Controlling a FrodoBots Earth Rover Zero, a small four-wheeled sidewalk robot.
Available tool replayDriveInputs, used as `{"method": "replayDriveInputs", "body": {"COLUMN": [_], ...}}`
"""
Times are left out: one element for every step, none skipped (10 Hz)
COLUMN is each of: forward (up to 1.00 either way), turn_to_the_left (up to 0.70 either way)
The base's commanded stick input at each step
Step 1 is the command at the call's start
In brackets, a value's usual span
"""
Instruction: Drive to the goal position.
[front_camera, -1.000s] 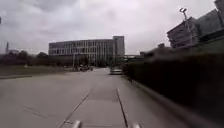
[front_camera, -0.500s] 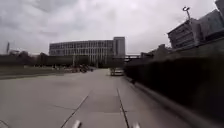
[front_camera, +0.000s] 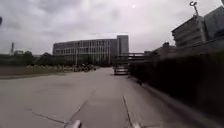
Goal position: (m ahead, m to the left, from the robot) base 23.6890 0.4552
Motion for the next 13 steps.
{"method": "replayDriveInputs", "body": {"forward": [0.85,0.85,0.85,0.85,0.85,0.85,0.85,0.85,0.85,0.85,0.85,0.85,0.85], "turn_to_the_left": [0.00,0.00,0.00,0.00,0.00,0.00,0.00,0.00,0.00,0.34,0.34,0.19,0.00]}}
